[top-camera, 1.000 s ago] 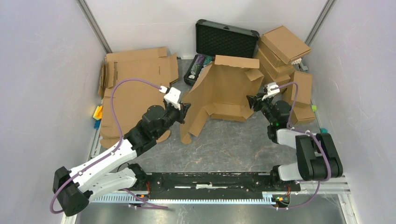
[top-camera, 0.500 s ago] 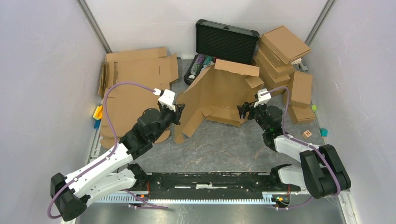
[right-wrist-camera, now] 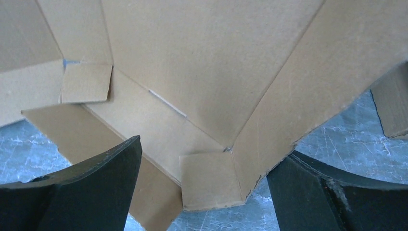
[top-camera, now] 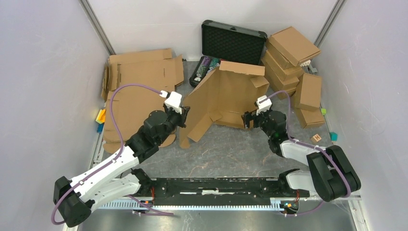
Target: Fold the paper box
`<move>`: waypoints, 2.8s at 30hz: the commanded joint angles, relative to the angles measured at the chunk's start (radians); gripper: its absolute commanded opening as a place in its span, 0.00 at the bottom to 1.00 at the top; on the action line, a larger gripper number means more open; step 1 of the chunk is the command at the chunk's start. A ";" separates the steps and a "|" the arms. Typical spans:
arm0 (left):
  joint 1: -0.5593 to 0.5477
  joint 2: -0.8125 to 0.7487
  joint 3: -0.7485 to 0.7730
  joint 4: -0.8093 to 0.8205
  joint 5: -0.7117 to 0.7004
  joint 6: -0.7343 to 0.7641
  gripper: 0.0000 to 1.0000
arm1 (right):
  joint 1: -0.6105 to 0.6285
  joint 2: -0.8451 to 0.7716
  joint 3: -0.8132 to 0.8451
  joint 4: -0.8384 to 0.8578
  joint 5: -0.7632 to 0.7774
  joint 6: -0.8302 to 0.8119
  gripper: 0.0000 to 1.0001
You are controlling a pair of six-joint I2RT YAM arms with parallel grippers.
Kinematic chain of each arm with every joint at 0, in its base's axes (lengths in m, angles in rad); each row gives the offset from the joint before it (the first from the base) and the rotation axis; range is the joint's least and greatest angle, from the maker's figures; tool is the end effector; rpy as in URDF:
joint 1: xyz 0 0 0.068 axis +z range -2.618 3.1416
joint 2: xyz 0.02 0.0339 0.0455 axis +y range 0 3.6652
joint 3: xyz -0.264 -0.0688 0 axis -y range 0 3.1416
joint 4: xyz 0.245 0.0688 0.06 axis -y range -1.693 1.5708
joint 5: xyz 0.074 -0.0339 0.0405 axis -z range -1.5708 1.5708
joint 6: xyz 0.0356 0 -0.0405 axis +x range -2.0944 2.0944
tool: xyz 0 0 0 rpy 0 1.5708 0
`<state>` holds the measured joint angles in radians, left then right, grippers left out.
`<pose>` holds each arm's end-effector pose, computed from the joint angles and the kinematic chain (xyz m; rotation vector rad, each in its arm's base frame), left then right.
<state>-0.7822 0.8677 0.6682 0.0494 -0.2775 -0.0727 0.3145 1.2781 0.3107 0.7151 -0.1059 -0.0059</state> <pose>0.1547 -0.1399 0.3090 0.4034 1.6834 -0.3944 0.2253 0.0773 0.1713 -0.3664 1.7960 0.3140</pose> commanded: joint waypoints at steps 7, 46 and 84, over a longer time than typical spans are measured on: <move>0.040 0.014 0.014 0.073 0.084 0.027 0.09 | 0.108 0.003 0.020 -0.111 0.139 -0.133 0.98; 0.050 0.004 -0.048 0.096 0.201 -0.032 0.10 | 0.317 0.195 0.229 -0.337 0.374 -0.282 0.98; 0.051 0.017 -0.047 0.084 0.211 -0.041 0.10 | 0.172 0.133 0.194 -0.197 -0.084 0.071 0.98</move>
<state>-0.7341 0.8772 0.6231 0.1287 -0.1009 -0.0750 0.4988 1.4300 0.5102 0.4259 -0.0711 0.0158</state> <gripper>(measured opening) 0.101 0.979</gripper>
